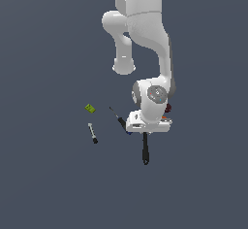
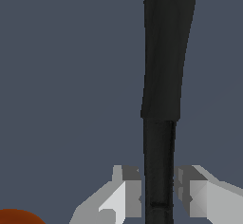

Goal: Pick up a designated object from a clutter of objects.

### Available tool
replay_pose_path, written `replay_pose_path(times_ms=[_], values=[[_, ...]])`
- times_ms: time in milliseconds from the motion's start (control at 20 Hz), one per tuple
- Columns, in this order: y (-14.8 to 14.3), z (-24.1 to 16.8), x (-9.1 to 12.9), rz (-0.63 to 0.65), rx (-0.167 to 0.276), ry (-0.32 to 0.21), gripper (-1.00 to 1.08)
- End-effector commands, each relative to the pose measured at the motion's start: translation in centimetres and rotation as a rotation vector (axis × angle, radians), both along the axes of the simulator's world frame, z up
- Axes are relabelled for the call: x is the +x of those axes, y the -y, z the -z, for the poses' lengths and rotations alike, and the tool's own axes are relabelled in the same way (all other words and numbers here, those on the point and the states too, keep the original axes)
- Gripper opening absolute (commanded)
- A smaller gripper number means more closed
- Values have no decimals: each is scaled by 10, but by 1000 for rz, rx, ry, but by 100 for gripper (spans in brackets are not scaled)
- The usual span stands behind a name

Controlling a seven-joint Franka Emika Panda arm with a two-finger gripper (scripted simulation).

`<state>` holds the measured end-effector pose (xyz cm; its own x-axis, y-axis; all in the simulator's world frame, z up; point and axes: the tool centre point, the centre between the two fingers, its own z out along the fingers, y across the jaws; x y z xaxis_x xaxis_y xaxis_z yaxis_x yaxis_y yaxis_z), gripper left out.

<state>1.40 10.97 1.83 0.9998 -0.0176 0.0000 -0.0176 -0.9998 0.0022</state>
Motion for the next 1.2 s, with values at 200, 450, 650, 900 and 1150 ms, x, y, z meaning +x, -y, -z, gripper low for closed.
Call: replay_pose_path(times_ms=[200, 450, 650, 900, 1150], values=[[-1, -15, 3, -2, 1, 1, -100], [-1, -44, 9, -3, 1, 1, -100], [-1, -76, 16, -3, 1, 1, -100], [-1, -128, 26, -4, 2, 1, -100], [-1, -181, 38, -5, 2, 0, -100]])
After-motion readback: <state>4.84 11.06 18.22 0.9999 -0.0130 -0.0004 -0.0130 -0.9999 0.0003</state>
